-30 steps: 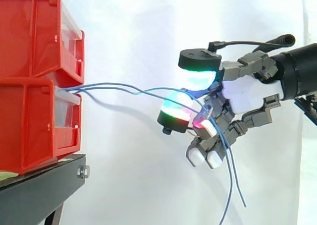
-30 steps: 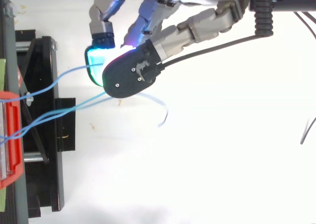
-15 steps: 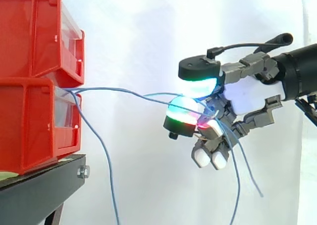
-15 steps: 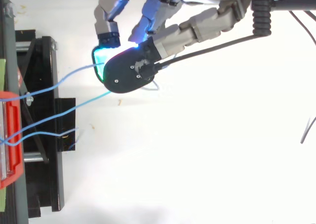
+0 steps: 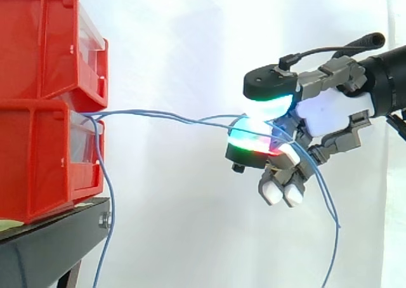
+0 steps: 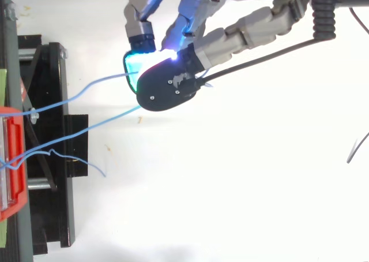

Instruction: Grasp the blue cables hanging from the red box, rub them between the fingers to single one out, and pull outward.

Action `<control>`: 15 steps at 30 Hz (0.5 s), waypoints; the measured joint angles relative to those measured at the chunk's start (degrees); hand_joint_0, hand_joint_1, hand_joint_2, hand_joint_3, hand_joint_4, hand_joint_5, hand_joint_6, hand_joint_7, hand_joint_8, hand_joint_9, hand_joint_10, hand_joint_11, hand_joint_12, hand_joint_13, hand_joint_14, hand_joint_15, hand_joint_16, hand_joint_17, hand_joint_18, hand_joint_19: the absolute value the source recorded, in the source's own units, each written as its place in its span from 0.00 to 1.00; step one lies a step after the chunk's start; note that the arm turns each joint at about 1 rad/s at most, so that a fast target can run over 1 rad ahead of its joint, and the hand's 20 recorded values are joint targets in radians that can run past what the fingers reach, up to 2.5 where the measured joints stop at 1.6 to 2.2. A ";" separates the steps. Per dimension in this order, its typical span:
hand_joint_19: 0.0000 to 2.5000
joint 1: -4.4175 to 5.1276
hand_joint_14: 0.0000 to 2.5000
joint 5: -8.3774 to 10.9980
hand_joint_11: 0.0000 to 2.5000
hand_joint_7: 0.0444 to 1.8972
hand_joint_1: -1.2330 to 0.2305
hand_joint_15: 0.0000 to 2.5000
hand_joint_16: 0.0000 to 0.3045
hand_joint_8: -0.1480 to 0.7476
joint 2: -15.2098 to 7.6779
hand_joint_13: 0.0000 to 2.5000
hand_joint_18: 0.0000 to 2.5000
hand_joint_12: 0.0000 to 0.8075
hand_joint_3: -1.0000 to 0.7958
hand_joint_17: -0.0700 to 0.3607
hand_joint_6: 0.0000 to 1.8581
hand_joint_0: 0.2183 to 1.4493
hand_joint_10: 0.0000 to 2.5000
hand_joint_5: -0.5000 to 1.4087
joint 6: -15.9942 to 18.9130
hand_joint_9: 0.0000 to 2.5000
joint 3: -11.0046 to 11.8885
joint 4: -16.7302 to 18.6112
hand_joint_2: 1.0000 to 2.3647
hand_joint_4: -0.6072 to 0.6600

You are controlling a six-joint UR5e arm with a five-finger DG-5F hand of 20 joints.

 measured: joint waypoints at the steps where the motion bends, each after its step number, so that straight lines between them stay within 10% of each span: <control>1: 0.21 0.00 0.01 0.03 0.31 0.61 0.28 0.19 0.17 0.51 0.07 0.31 0.29 0.49 0.56 0.44 0.50 0.36 0.01 0.20 -0.04 0.43 0.00 -0.21 0.02 0.46; 15: 0.21 -0.19 0.01 -0.09 0.31 0.66 0.28 0.19 0.17 0.51 0.56 0.32 0.28 0.48 0.56 0.44 0.51 0.37 0.01 0.19 0.17 0.44 0.01 -1.54 0.02 0.45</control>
